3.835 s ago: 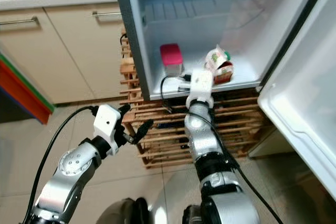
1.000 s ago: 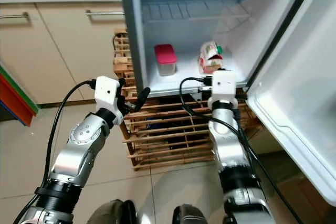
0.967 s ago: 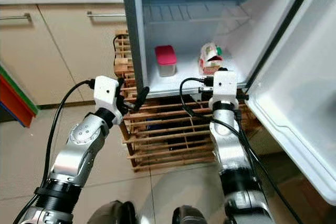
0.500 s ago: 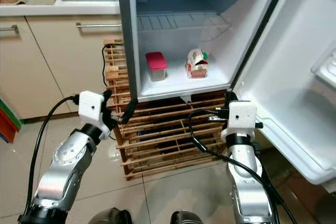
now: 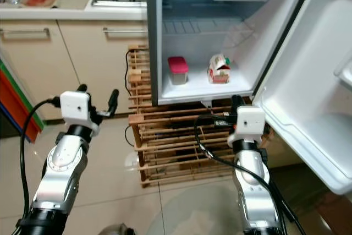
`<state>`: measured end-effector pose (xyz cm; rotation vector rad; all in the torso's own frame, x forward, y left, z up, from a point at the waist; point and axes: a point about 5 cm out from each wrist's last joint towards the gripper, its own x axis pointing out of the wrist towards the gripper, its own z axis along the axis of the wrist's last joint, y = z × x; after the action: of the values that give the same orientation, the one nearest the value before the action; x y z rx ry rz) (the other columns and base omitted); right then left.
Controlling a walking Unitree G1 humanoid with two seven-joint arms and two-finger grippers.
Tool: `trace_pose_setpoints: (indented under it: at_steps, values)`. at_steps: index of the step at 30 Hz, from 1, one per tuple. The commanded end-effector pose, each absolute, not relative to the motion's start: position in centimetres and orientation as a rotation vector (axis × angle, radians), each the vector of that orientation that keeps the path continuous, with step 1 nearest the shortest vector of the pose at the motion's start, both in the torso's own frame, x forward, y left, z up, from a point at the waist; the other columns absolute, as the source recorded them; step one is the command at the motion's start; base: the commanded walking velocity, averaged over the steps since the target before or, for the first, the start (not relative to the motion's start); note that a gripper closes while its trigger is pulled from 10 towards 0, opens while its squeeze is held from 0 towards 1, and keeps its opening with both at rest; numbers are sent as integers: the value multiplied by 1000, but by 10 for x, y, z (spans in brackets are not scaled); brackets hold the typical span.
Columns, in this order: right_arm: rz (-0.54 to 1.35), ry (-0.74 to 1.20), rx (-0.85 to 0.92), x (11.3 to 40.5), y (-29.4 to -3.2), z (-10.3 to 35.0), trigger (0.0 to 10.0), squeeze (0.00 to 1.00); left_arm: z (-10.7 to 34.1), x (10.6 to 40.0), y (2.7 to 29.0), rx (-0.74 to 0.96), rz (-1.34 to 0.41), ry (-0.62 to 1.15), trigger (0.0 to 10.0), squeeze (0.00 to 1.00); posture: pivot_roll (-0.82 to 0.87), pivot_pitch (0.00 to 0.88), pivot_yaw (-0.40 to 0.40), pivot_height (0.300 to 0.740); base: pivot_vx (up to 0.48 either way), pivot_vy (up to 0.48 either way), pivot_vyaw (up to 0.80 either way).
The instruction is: Restocking fridge
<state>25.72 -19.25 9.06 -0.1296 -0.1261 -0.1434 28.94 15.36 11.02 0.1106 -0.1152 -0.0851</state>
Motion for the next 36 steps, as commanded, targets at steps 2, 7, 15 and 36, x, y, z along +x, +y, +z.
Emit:
trace_pose_setpoints:
  at_steps: [2, 7, 15, 36]
  values:
    - [-156, -156, -143, 261, -192, 93, 10000, 0, 106, 296, 142, 128, -122, -81, 10000, 0, -72, 0, 16, 740, 0, 0, 0]
    - [-155, -155, -130, 267, -191, 95, 10000, 0, 103, 301, 139, 115, -115, -54, 10000, 0, -71, 0, 9, 740, 0, 0, 0]
    - [-138, -154, -122, 278, -190, 96, 10000, 0, 100, 305, 136, 102, -91, -35, 10000, 0, -66, 0, -2, 740, 0, 0, 0]
    - [-111, -110, -162, 284, -187, 90, 10000, 0, 97, 308, 130, 99, -114, -29, 10000, 0, -68, 0, -12, 740, -11, 0, 239]
